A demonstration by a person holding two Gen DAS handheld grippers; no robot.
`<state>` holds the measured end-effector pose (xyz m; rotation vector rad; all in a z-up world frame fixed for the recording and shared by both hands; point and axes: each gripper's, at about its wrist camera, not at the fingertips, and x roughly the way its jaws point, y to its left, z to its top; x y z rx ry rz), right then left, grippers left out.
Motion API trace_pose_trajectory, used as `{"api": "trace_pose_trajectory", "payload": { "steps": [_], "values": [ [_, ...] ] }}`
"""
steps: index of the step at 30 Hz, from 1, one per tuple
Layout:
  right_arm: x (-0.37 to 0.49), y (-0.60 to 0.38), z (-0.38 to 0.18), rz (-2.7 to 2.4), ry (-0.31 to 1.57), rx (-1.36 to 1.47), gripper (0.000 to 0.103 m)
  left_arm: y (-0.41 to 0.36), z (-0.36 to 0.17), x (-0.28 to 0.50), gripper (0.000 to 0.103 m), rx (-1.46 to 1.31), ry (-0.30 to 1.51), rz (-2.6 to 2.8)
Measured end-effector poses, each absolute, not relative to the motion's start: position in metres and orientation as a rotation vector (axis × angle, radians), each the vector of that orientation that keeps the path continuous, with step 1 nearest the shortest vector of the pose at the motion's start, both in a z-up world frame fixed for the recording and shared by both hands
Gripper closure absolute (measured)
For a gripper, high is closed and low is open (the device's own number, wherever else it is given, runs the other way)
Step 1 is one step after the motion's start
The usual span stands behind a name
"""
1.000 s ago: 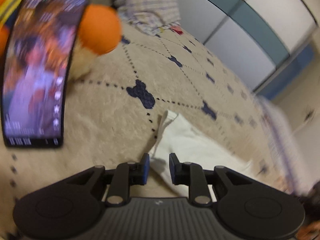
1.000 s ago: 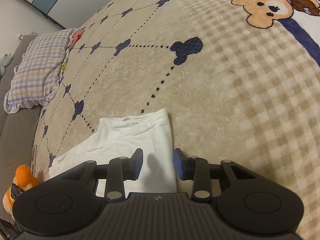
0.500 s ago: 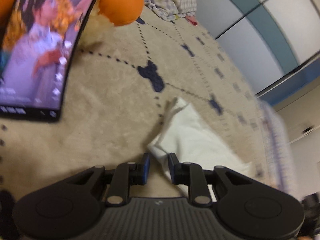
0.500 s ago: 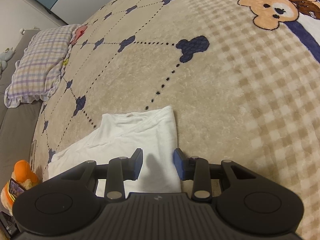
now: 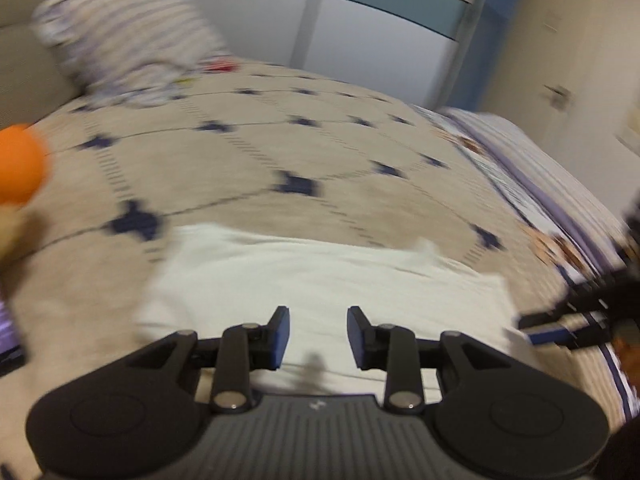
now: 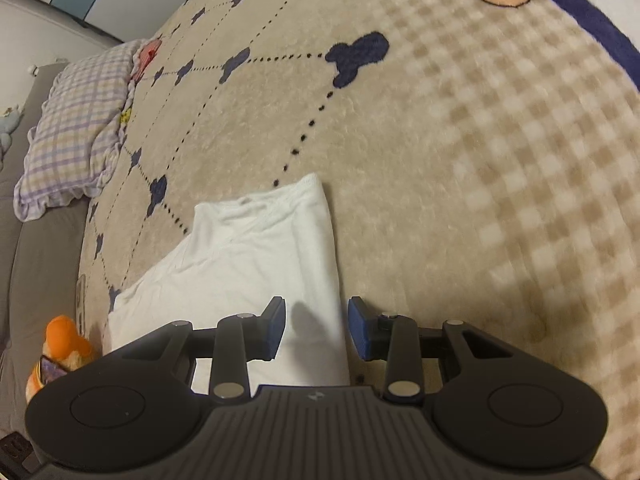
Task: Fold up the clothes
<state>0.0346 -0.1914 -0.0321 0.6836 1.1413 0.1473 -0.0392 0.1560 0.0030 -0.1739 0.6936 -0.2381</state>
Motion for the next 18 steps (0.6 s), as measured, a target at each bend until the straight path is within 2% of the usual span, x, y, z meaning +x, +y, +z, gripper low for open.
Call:
{"api": "trace_pose_trajectory", "payload": {
  "steps": [8, 14, 15, 17, 18],
  "values": [
    [0.011, -0.198, -0.035, 0.209, 1.213, 0.655, 0.066, 0.066, -0.011, -0.055, 0.058, 0.128, 0.683, -0.566],
    [0.005, -0.204, -0.043, 0.267, 1.233, 0.687, 0.066, 0.035, -0.018, -0.066, 0.047, 0.238, 0.66, -0.683],
    [0.005, -0.203, -0.043, 0.277, 1.235, 0.686, 0.068, 0.032, -0.019, -0.067, 0.047, 0.25, 0.658, -0.693],
    [0.005, -0.202, -0.045, 0.31, 1.249, 0.692, 0.089, 0.026, -0.021, -0.068, 0.047, 0.271, 0.654, -0.709],
    [0.005, -0.201, -0.045, 0.328, 1.256, 0.705, 0.095, 0.023, -0.022, -0.068, 0.047, 0.281, 0.652, -0.716]
  ]
}}
